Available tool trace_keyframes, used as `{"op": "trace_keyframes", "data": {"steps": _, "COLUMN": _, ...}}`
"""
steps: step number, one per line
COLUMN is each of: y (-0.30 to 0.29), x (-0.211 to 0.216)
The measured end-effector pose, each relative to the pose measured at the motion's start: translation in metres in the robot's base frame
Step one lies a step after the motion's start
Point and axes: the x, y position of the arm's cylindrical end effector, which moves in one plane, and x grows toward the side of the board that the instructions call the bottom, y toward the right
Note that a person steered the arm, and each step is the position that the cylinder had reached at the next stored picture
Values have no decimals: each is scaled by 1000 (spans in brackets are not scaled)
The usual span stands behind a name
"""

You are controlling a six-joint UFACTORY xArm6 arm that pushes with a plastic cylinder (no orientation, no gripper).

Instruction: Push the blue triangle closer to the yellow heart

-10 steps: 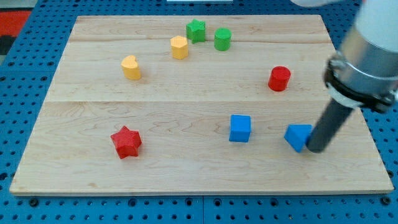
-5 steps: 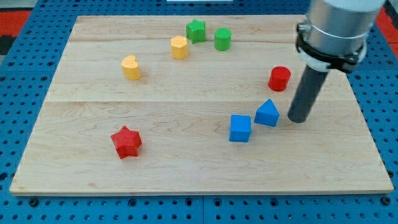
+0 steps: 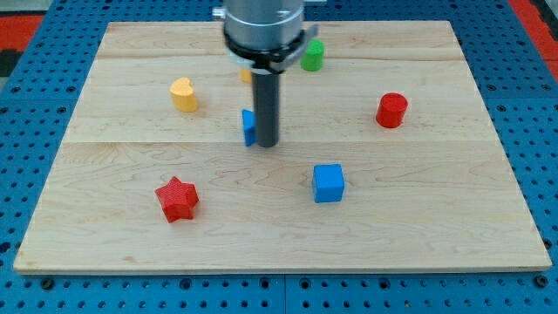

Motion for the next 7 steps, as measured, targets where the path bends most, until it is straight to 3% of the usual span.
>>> {"op": "trace_keyframes", "data": {"steps": 2, "y": -33, "x": -5}}
{"op": "trace_keyframes", "data": {"steps": 4, "y": 11, "x": -40}}
{"op": "trace_keyframes", "data": {"steps": 7, "y": 31, "x": -27}}
